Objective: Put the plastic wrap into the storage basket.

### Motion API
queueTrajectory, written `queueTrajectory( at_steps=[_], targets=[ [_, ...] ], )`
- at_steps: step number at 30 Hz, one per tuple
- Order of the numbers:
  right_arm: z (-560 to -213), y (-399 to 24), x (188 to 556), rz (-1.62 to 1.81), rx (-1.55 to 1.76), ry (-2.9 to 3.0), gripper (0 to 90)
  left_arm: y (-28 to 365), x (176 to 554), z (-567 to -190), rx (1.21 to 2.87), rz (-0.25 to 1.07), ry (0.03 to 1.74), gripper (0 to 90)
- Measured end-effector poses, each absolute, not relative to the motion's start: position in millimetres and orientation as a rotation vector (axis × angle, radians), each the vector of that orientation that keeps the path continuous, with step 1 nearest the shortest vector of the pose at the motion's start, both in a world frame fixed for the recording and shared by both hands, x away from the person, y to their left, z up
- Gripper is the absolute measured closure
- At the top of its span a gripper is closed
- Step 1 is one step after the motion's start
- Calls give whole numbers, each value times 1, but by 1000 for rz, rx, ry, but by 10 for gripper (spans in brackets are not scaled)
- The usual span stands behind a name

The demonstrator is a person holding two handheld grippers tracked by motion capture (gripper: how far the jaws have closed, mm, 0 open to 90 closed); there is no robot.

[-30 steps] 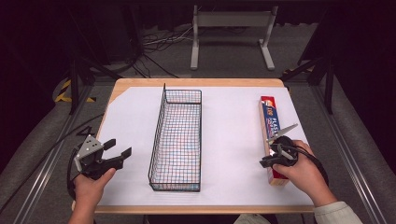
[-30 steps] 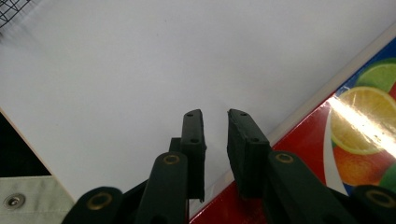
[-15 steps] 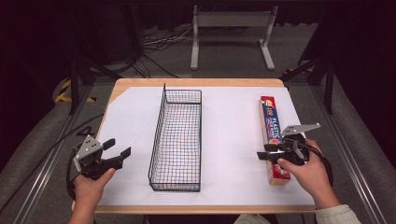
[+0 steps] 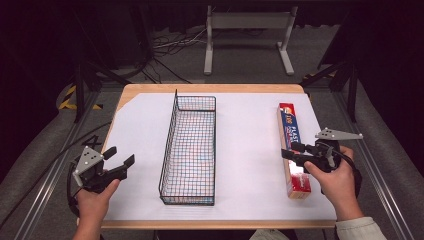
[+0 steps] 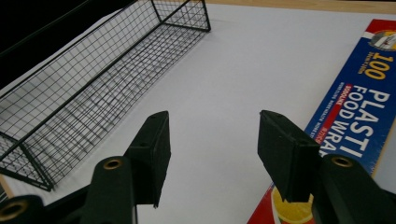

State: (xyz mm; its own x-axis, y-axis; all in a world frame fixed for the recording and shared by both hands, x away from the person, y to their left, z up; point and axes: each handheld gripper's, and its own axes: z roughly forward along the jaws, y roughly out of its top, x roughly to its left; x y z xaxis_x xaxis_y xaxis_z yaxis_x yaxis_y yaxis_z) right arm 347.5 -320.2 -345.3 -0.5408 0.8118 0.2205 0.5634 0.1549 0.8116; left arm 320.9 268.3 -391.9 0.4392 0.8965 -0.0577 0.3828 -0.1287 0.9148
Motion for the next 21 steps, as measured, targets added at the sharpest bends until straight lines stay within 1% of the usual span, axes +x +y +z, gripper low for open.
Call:
queueTrajectory(
  at_steps=[3,9,13,14,17,21],
  targets=[
    [-342,-320,349,1301,1326,2110,393,272,321,-394,1679,655,1123,304],
    [-339,-318,356,1283,1333,2046,359,268,323,-405,1680,662,1147,307],
    [-339,-315,363,1258,1345,2031,344,263,325,-410,1679,649,1160,307],
    [-339,-315,366,1250,1344,2032,359,262,325,-411,1684,652,1160,307],
    [-339,-313,375,1209,1373,2005,363,258,324,-412,1701,675,1149,307],
    [-341,-310,383,1170,1423,1927,342,257,323,-411,1705,679,1147,307]
  ],
)
